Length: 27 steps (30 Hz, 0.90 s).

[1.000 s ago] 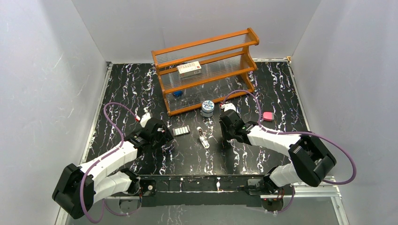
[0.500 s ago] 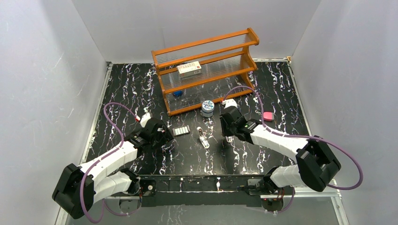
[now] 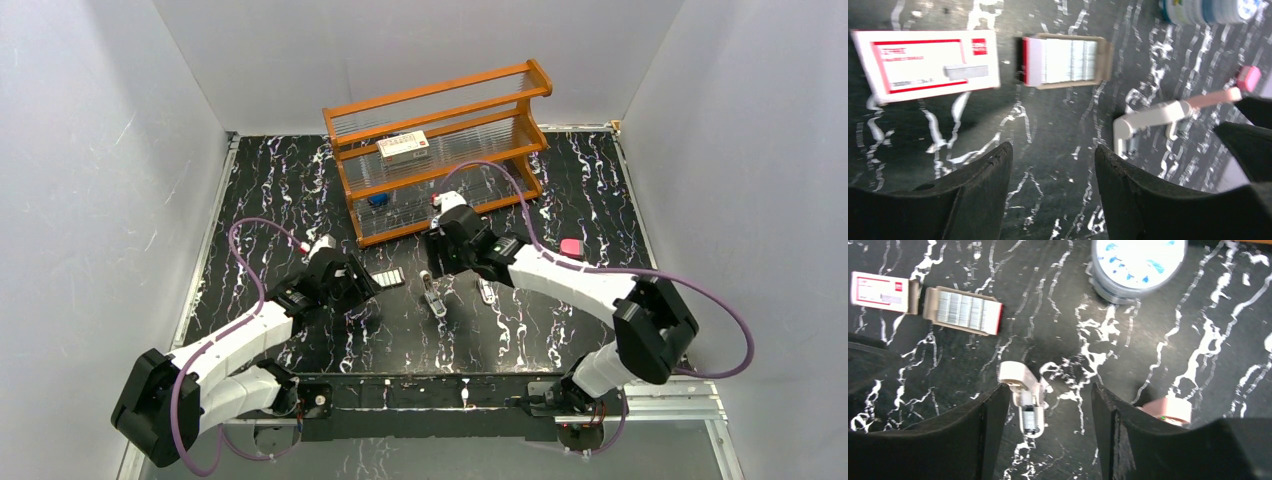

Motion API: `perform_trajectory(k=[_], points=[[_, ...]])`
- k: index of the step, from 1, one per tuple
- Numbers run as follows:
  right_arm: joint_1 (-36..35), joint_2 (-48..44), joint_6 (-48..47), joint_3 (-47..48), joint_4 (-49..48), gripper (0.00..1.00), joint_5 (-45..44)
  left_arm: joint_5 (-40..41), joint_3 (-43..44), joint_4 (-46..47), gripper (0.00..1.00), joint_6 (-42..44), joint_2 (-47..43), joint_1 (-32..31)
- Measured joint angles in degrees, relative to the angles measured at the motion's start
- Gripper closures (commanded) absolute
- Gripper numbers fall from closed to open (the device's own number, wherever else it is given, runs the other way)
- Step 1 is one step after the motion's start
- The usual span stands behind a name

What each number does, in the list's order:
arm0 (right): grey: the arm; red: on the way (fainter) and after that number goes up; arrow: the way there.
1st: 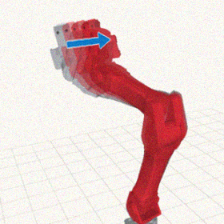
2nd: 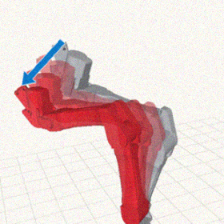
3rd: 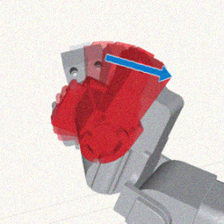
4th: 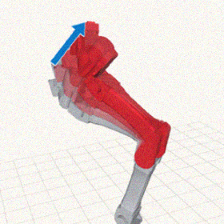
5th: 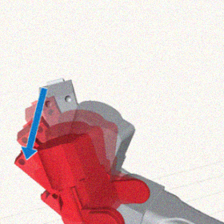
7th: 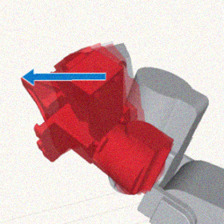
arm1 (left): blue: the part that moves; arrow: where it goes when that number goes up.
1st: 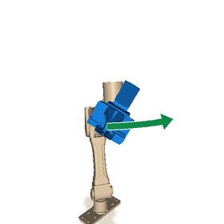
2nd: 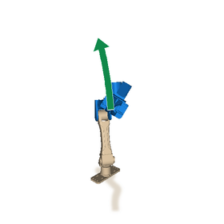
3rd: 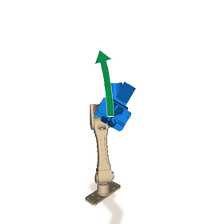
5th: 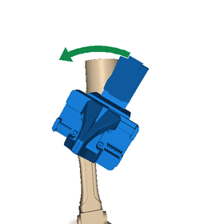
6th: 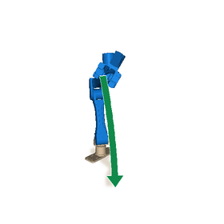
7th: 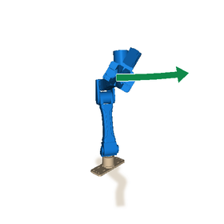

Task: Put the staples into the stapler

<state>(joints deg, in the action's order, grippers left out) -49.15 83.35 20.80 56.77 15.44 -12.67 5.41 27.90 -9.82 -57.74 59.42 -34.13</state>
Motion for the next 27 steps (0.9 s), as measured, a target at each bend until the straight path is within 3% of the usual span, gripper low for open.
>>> perform_trajectory(k=[9, 17, 23, 27], points=[[-3.04, 11.10, -1.42, 9.92, 5.40, 0.30, 2.14, -9.86, -0.11, 7.63, 0.42, 0.57, 1.90, 0.00], [-4.13, 16.70, -1.60, 14.03, 10.78, 0.49, 3.19, -14.43, -1.36, 11.56, 0.42, -0.17, 5.53, -0.22], [-5.07, 17.55, -1.05, 14.62, 11.93, 0.61, 3.41, -17.05, -2.32, 15.13, 0.49, -1.33, 8.63, -1.31], [-5.44, 17.55, 0.74, 14.67, 12.09, 0.64, 2.29, -18.56, -2.38, 18.86, 0.61, -1.95, 12.28, -2.91]])
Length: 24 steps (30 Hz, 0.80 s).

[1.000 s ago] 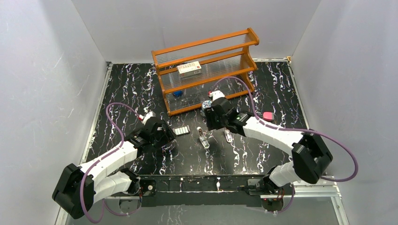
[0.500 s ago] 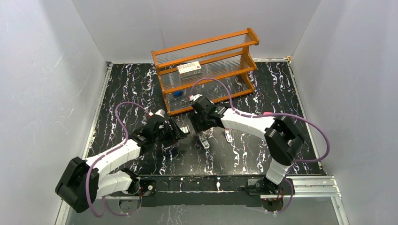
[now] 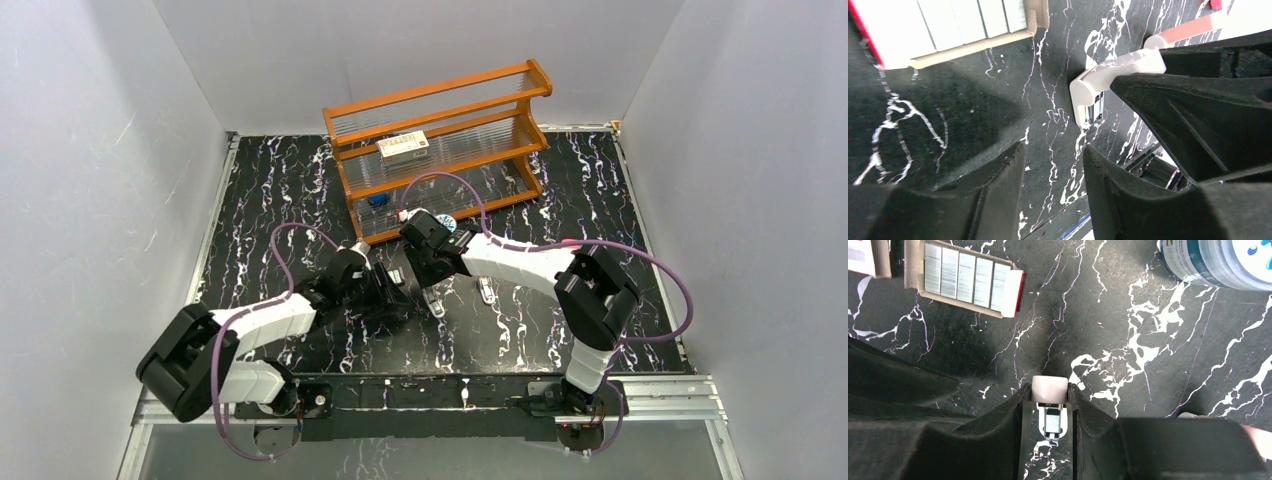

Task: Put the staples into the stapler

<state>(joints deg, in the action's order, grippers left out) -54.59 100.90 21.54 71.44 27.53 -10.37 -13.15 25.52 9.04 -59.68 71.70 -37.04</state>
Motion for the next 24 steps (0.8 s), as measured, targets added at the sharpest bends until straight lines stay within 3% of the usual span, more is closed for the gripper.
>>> perform_trajectory(k=[5, 15, 20, 24], points=[[-0.09, 0.00, 3.78, 0.00, 0.37, 0.64, -1.44, -0.76, 0.31, 4.79, 0.73, -1.05, 6.14, -2.71], [-0.07, -0.04, 8.63, -0.04, 0.94, 0.66, -2.62, 0.15, 3.91, 12.15, 0.77, -3.23, 16.04, -7.39], [-0.07, -0.59, 9.90, -0.68, 0.96, 0.66, -2.99, -0.72, 4.81, 14.97, 0.94, -4.61, 19.15, -7.87], [-0.02, -0.96, 10.25, -1.11, 1.01, 0.66, -3.15, -0.85, 6.08, 13.77, 0.97, -4.98, 20.09, -8.07]])
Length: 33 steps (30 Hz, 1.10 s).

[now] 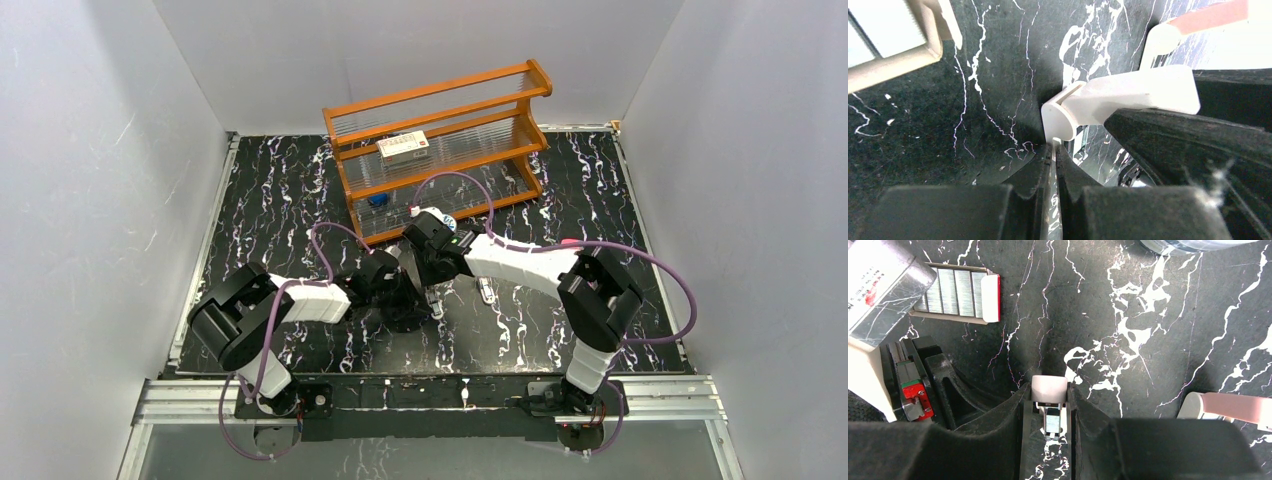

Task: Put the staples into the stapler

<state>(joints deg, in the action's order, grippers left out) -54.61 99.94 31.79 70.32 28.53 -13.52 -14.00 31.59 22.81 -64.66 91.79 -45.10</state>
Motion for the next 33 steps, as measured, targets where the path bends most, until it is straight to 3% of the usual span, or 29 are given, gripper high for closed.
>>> perform_trajectory(k=[17, 26, 33], points=[[0.13, -3.39, 2.69, -3.45, -0.52, 0.71, 0.37, -2.54, 4.31, -6.75, 1.00, -2.78, 2.86, 0.81], [-3.98, -5.22, 5.53, -4.79, 2.71, 0.74, -3.08, -3.56, 6.12, -9.60, 1.00, -2.91, 3.78, 1.20], [-6.67, -5.73, 9.51, -8.74, 4.33, 0.67, -2.10, -3.80, 6.71, -10.14, 1.00, -2.84, 4.13, 1.20]])
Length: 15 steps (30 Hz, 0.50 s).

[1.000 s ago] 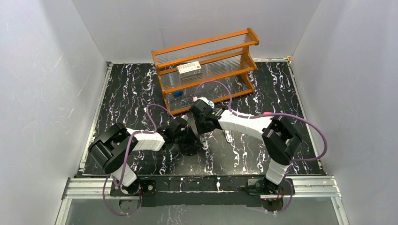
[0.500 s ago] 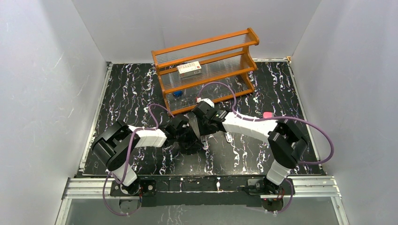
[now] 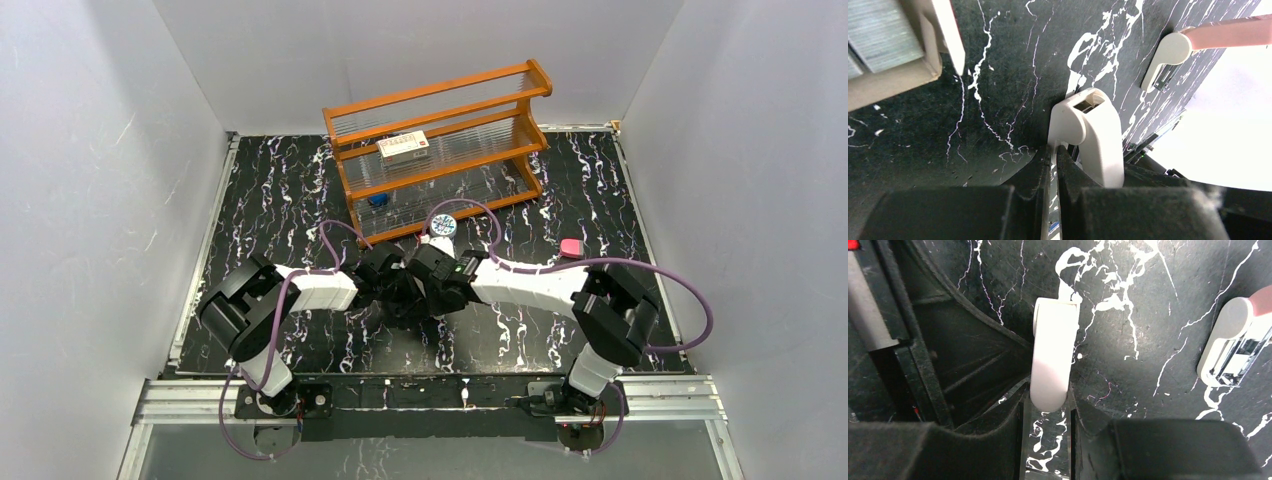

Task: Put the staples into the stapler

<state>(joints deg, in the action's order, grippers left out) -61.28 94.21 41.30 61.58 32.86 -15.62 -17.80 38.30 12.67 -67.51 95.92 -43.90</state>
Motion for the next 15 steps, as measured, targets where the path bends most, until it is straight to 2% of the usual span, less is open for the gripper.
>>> perform_trajectory(k=[5, 8, 11, 15], points=[[-0.04, -0.48, 1.14, -1.11, -0.59, 0.50, 1.18, -0.33, -0.07, 0.57, 1.00, 0.37, 0.13, 0.00], [-0.90, -2.54, 1.25, -1.29, 0.26, 0.44, 2.56, -0.72, -0.07, 0.98, 1.00, 0.61, 0.33, 0.02], [-1.40, -4.83, 0.98, -1.03, 0.42, 0.44, 2.54, -0.92, -0.07, 1.25, 1.00, 0.79, 0.39, 0.02], [-0.59, -5.77, 0.74, 0.28, 0.70, 0.59, 1.49, -0.96, 0.00, 1.18, 1.00, 1.16, 0.07, 0.02]])
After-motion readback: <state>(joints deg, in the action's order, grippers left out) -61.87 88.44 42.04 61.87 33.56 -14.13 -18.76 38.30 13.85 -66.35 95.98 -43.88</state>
